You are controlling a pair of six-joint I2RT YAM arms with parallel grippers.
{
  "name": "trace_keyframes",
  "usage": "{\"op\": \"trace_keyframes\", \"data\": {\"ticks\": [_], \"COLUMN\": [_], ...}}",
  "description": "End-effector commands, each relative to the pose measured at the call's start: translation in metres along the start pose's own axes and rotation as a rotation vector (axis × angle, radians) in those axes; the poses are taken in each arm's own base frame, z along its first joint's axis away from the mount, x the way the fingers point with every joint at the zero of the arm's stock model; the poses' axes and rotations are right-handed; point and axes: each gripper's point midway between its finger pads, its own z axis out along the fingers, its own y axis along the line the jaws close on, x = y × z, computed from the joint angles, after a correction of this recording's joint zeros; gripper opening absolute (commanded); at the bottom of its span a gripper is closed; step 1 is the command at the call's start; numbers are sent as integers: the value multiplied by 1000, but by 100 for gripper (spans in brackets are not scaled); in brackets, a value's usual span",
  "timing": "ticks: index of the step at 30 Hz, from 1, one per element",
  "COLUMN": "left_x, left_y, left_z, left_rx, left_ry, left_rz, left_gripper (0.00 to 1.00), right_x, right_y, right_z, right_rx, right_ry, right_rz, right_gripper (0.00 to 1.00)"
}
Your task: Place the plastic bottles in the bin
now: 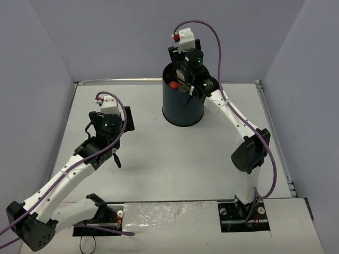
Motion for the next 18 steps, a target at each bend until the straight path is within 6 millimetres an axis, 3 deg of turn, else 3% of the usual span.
{"op": "trace_keyframes", "data": {"ticks": [1, 8, 12, 13, 18], "left_x": [-30, -31, -32, -32, -32], "left_y": [1, -2, -3, -3, -2], "left_z": [-9, -13, -14, -15, -16], "left_rx": [28, 60, 70, 73, 69], "left_ry": [-99, -101, -101, -102, -98], "left_rz": [-75, -87, -94, -94, -97], "left_gripper": [97, 97, 97, 97, 97], "right_x": [-31, -69, -107, -107, -162], "right_y": [-19, -11, -25, -25, -47], "right_z": [-13, -35, -54, -54, -86], "right_rx": [129, 137, 132, 130, 111], "right_ry": [-67, -125, -195, -197, -296], "right_rz": [-62, -68, 33, 35, 163], "right_gripper": [97, 100, 100, 100, 100]}}
